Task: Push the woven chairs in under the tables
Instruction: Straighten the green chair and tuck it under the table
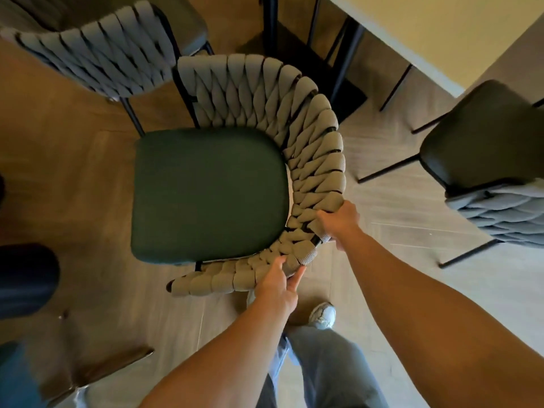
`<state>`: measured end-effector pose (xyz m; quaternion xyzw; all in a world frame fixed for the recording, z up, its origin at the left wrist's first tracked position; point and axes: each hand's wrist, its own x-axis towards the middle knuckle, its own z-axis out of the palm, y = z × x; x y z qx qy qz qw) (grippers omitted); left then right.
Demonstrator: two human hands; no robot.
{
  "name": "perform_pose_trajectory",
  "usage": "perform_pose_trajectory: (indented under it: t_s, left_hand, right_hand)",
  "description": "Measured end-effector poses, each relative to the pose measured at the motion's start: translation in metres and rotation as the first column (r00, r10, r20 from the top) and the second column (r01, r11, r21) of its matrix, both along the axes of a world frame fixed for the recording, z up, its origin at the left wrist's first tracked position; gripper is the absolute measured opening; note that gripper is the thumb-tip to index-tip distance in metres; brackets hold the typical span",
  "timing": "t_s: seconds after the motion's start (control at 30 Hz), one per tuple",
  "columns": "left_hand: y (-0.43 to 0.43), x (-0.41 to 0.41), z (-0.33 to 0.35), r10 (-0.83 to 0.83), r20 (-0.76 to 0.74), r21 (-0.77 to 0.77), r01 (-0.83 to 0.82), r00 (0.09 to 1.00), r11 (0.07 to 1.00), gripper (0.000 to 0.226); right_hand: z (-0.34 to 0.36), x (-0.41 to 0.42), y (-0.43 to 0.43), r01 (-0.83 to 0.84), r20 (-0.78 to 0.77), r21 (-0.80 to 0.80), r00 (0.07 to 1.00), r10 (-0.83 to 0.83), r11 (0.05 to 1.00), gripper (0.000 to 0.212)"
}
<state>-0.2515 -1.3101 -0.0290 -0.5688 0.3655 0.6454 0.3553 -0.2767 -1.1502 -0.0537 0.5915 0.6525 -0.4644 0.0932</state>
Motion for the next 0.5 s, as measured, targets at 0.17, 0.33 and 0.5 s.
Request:
perform_pose_trajectory:
  t_s: [0.17, 0.33, 0.5]
  left_hand:
    - [-0.019, 0.006, -0.003, -0.116, -0.019, -0.025, 0.116, 0.993, 0.993, 0.035]
    - [-0.042, 0.002, 0.009, -0.323, -0.026, -0.087, 0.32, 0.946, 0.943, 0.018]
    - [-0.067, -0.013, 0.009, -0.502, -0.05, -0.165, 0.488, 0.864, 0.857, 0.017]
  right_hand:
    - [0.0, 0.03, -0.015, 0.104, -0.001, -0.046, 0.995, -0.104, 0.994, 0.056]
    - [0.001, 0.06, -0.038, 0.221, 0.005, -0.123, 0.975, -0.222, 0.968, 0.041]
    - [-0.002, 0.074, -0.069, 0.341, 0.009, -0.19, 0.938, -0.346, 0.921, 0.05]
